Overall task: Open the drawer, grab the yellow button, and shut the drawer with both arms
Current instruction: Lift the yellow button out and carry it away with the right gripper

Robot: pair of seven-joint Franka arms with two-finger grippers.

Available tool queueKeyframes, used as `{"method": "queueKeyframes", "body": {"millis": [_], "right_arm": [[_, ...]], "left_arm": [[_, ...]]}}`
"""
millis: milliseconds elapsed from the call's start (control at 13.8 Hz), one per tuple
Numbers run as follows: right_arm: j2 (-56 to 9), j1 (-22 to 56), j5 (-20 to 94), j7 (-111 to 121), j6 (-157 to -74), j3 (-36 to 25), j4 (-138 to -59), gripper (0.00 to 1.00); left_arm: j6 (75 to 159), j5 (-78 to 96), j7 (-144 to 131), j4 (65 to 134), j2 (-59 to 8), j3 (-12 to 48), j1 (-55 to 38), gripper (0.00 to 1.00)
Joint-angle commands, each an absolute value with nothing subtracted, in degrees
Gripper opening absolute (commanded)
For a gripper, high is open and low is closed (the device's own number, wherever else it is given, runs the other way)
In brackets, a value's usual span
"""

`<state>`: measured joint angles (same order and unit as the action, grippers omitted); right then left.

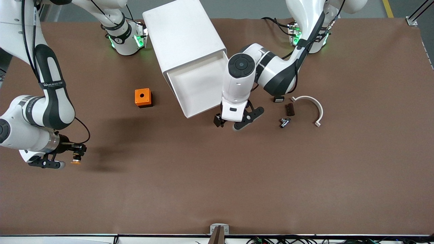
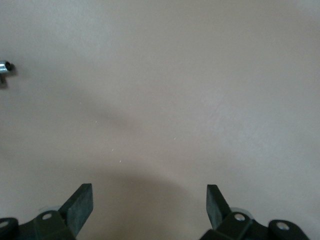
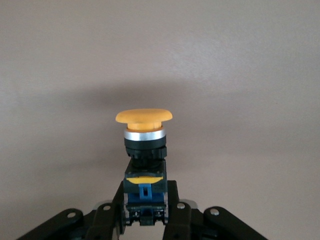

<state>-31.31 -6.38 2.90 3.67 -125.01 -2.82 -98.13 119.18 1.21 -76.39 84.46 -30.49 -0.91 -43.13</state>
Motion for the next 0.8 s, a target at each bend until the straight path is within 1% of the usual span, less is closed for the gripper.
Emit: {"method": "queueKeyframes", "body": {"millis": [0, 363, 508, 726], "right_arm": [[-33.3, -8.2, 2.0, 4.0, -126.3, -1.6, -97.6, 0.0], [-35.9, -8.9, 2.0, 3.3, -129.5, -1.6, -97.8, 0.0], [-36.6, -9.0, 2.0, 3.4, -129.8, -1.6, -97.8, 0.0], [-37.0, -9.2, 2.0, 4.2, -134.5, -1.6, -100.3, 0.0]], "left_arm": [[119.8, -0.3, -77.3, 86.0, -29.7, -0.6, -43.8, 1.0], [110.5, 0.4, -77.3, 86.5, -28.9, -0.4, -43.8, 1.0], [108.8, 0.5, -77.4, 86.3, -28.7, -0.1, -43.9, 1.0], [108.3, 0.8, -77.3, 86.1, -28.1, 0.4, -43.8, 1.0]]}}
